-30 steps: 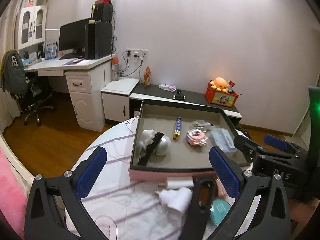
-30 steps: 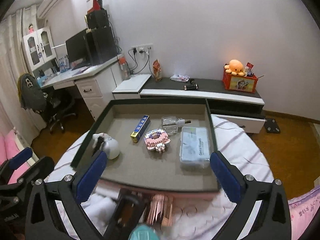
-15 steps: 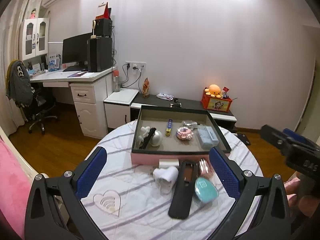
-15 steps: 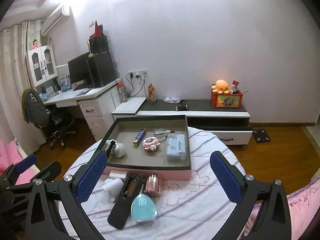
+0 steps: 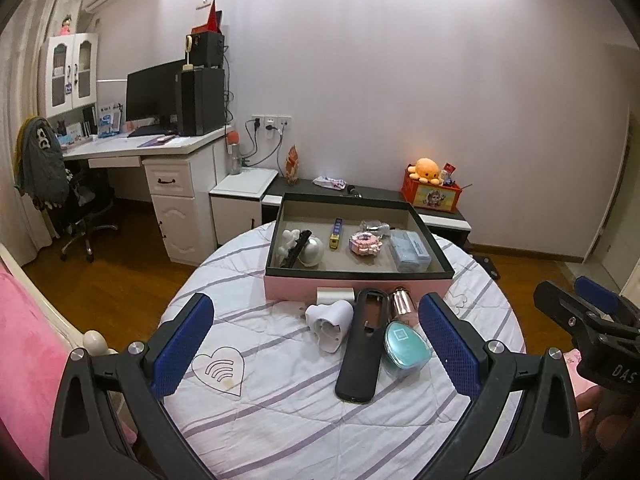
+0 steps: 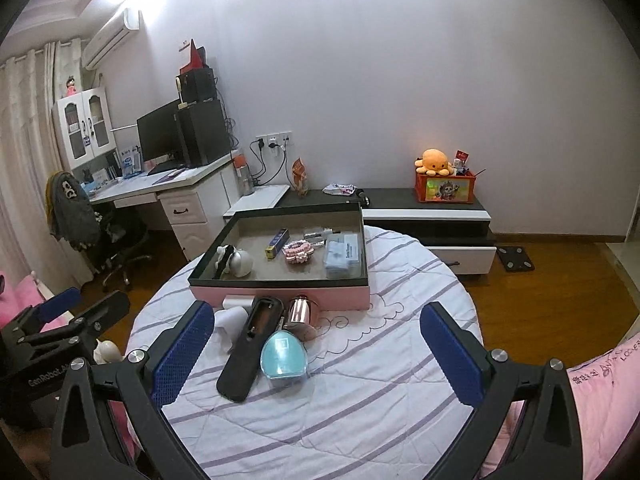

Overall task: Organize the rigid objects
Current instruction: 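Withdraw both tools from the tray box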

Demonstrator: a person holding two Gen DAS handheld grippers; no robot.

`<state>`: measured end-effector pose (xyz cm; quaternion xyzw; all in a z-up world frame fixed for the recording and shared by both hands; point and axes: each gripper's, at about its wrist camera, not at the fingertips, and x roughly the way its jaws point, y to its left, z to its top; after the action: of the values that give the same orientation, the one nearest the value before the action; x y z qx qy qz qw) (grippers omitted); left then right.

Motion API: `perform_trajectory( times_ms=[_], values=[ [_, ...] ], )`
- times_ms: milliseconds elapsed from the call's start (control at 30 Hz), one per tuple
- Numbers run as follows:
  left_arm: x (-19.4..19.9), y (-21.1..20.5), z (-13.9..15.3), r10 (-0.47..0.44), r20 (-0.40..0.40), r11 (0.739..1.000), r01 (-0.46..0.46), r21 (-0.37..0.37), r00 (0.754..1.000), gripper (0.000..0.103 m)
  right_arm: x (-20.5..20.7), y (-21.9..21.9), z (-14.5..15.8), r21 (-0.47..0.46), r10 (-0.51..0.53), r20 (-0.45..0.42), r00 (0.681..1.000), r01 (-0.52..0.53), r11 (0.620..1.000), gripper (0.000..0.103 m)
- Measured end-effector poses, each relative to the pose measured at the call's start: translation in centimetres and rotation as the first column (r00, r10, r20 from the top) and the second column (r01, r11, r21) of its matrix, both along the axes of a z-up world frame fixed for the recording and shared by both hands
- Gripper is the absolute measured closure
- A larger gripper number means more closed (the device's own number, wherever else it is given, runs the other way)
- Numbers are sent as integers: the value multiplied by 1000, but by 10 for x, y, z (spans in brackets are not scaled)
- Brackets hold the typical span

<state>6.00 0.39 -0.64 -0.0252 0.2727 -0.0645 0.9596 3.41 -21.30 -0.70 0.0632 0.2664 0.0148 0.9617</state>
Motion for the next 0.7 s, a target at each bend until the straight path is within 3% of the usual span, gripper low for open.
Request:
perform_trajectory(
  times_ms=[700],
  values=[
    [-1, 6, -1, 7, -14, 1000, -7, -11, 1000, 0, -2, 4, 1, -6, 13, -12, 1000, -13, 1000, 0]
  ],
)
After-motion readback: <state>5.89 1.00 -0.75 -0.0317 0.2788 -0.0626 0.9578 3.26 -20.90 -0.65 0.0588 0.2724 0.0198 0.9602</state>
